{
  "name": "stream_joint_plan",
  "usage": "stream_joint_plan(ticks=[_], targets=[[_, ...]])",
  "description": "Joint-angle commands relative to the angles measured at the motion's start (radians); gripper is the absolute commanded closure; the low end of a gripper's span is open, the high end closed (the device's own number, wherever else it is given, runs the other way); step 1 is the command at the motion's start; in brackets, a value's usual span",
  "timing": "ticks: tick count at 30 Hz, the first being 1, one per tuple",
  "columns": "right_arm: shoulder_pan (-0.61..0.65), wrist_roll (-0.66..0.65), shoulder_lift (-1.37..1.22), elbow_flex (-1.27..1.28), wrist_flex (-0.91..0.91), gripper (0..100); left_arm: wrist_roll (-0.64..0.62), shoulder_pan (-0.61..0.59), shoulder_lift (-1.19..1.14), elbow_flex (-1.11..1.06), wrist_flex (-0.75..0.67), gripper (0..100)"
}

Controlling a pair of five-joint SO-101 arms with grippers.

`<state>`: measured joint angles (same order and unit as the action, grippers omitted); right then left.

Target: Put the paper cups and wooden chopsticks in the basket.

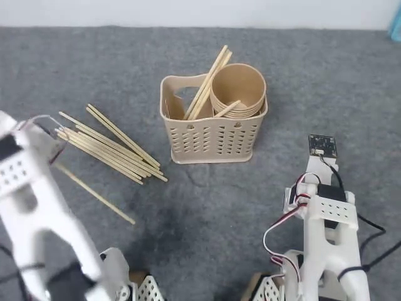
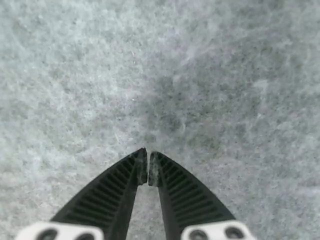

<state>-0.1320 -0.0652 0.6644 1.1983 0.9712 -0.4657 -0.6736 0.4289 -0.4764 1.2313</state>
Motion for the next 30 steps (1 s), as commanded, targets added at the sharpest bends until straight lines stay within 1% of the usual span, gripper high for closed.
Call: stream_joint_plan(ticks=[1,5,7,10,14,19,23,26,28,30], targets=[[-0.004,-0.002,0.035,-0.006,-0.01,96.8,0.02,-0.003,0.198,-0.122,-0.155,99],[-0.004,-0.002,0.035,-0.006,-0.01,96.8,0.02,0.034,0.341,-0.13,-0.193,99],[-0.004,-0.002,0.035,-0.006,-0.01,96.8,0.032,0.075,0.405,-0.102,-0.204,99],[-0.004,-0.002,0.035,-0.006,-0.01,96.8,0.115,0.143,0.502,-0.074,-0.23,99],[-0.005,-0.002,0.035,-0.006,-0.01,96.8,0.219,0.198,0.644,-0.091,-0.328,99],[-0.005,-0.002,0.035,-0.006,-0.01,96.8,0.281,0.239,0.815,-0.205,-0.571,99],[-0.005,-0.002,0.035,-0.006,-0.01,96.8,0.279,0.308,0.914,-0.344,-0.853,99],[-0.005,-0.002,0.035,-0.006,-0.01,96.8,0.278,0.388,0.956,-0.427,-1.066,99],[-0.005,-0.002,0.035,-0.006,-0.01,96.8,0.278,0.446,0.959,-0.447,-1.162,99],[-0.005,-0.002,0.035,-0.006,-0.01,96.8,0.278,0.505,0.944,-0.443,-1.208,99]])
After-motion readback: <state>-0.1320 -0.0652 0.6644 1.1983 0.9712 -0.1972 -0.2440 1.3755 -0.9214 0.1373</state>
